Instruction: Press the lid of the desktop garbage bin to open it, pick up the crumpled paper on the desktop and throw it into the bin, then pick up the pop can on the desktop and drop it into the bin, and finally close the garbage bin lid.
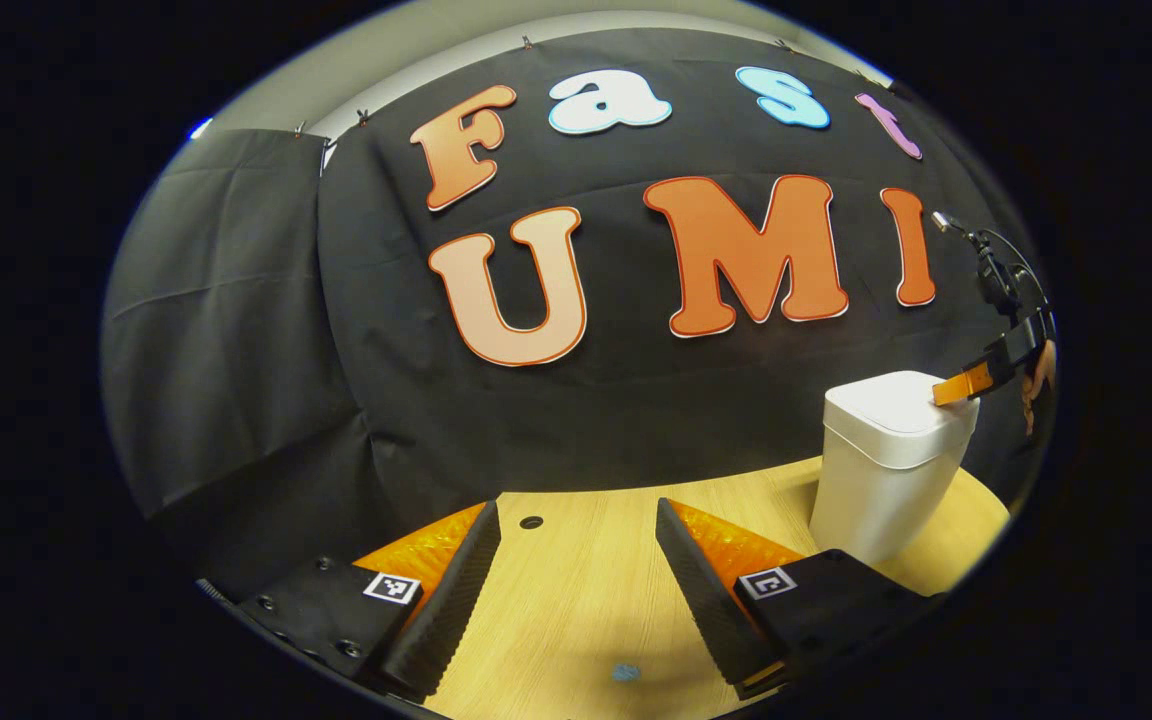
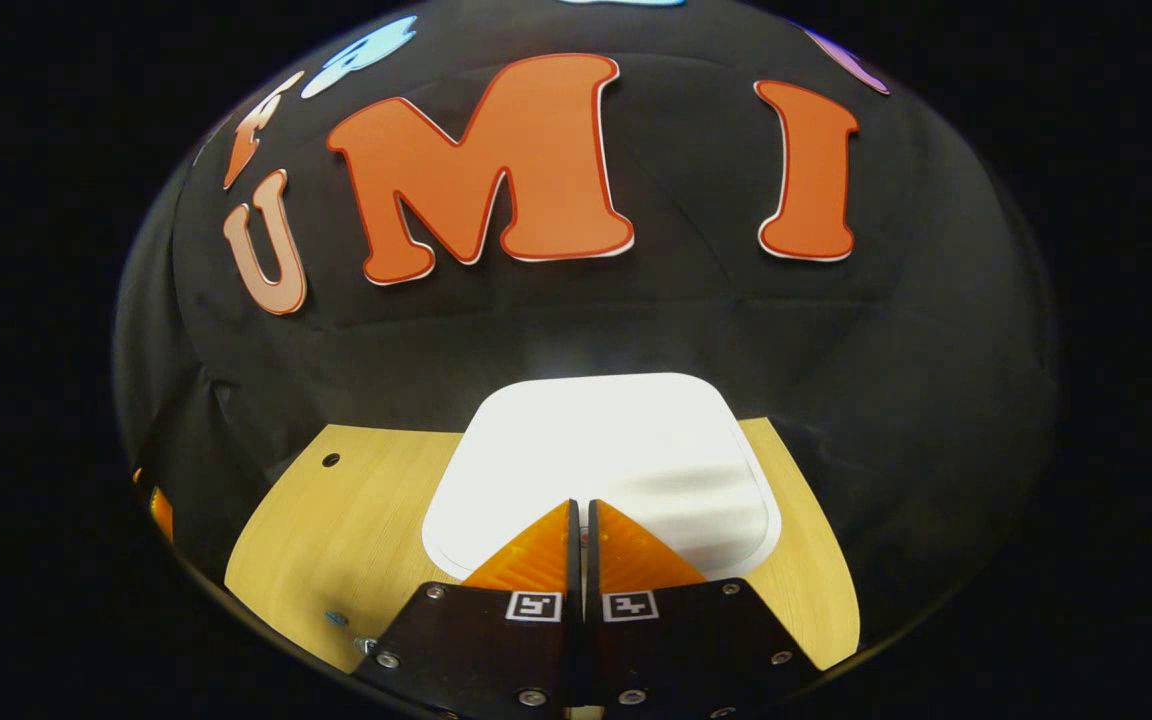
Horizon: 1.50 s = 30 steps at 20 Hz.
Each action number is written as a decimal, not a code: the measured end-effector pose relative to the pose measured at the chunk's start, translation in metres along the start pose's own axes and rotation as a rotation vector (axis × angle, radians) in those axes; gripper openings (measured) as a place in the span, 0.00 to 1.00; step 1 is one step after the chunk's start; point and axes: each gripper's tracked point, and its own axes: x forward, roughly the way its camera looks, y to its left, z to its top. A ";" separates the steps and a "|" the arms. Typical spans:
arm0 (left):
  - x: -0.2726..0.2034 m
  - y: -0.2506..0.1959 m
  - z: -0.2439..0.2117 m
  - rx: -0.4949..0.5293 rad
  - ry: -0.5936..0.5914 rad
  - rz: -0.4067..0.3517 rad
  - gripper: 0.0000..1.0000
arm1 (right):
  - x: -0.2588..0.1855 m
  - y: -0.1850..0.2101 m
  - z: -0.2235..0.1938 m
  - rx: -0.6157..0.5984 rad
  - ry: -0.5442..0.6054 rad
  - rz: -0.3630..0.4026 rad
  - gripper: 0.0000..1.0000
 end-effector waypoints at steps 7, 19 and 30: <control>-0.012 0.000 0.002 0.008 -0.005 0.033 1.00 | -0.020 0.000 0.026 -0.052 -0.123 0.030 0.01; -0.011 -0.012 0.005 -0.012 -0.031 -0.001 1.00 | -0.051 -0.003 0.064 -0.074 -0.292 0.031 0.00; 0.016 0.007 0.001 -0.010 -0.042 -0.126 1.00 | -0.085 0.035 0.050 -0.086 -0.334 -0.016 0.01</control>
